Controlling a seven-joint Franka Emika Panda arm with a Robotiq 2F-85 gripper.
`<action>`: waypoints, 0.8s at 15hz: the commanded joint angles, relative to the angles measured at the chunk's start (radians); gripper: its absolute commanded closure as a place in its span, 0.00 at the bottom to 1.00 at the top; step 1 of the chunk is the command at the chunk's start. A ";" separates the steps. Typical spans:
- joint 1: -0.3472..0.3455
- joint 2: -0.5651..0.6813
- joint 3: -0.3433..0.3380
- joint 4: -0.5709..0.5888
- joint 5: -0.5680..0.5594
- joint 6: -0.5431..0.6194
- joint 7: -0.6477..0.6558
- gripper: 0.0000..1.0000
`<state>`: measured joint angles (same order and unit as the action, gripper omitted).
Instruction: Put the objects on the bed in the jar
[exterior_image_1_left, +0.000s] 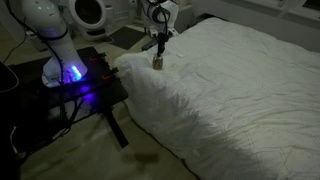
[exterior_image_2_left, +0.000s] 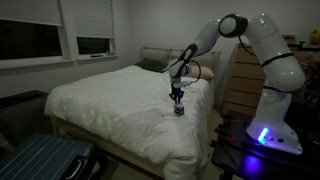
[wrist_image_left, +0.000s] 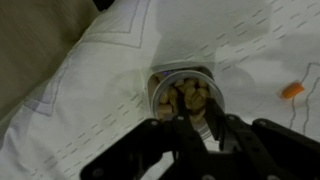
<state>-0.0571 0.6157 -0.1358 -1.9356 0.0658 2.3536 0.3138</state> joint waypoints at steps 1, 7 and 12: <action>-0.001 0.010 0.001 0.028 -0.001 -0.030 -0.015 0.90; 0.008 -0.008 -0.007 0.028 -0.011 -0.049 -0.003 1.00; 0.022 -0.085 -0.019 0.014 -0.051 -0.100 0.002 1.00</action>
<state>-0.0522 0.6013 -0.1382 -1.9066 0.0441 2.3103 0.3138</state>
